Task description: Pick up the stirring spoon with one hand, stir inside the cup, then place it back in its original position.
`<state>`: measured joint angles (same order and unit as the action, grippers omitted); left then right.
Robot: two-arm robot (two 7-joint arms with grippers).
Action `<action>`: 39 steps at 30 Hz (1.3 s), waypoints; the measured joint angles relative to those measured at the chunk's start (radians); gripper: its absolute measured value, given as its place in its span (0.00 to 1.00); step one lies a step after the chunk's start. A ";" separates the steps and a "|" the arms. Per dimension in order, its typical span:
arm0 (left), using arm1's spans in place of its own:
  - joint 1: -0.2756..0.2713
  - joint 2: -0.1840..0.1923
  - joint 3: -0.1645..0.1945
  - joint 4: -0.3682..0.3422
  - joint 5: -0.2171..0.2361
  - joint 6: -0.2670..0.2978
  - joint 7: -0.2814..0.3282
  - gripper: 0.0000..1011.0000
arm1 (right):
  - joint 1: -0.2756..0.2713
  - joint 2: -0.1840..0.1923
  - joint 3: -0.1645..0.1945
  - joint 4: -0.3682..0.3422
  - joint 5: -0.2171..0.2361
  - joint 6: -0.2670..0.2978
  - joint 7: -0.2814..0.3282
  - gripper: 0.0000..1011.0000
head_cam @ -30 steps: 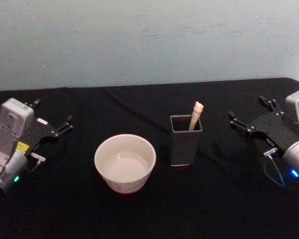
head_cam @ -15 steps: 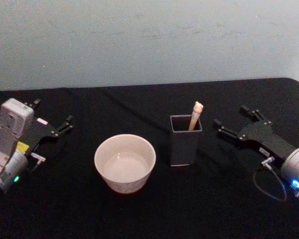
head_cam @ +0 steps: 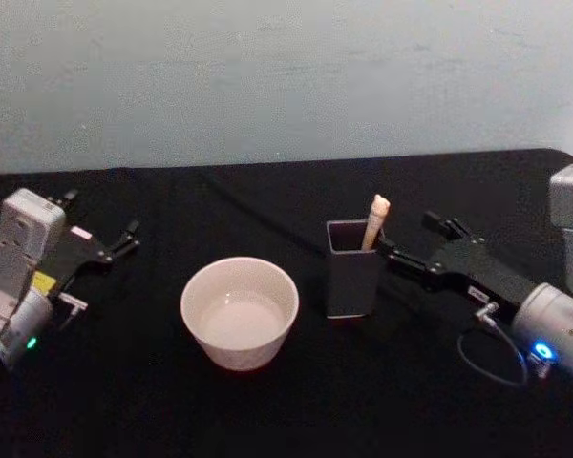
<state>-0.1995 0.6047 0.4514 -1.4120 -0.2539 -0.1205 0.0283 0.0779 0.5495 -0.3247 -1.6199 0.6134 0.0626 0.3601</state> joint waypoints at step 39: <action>0.000 0.000 0.000 0.000 0.000 0.000 0.000 0.99 | 0.139 -0.134 -0.025 0.157 -0.148 -0.001 0.023 0.99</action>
<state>-0.1995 0.6047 0.4514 -1.4120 -0.2539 -0.1205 0.0283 0.2170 0.4154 -0.3500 -1.4626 0.4657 0.0613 0.3833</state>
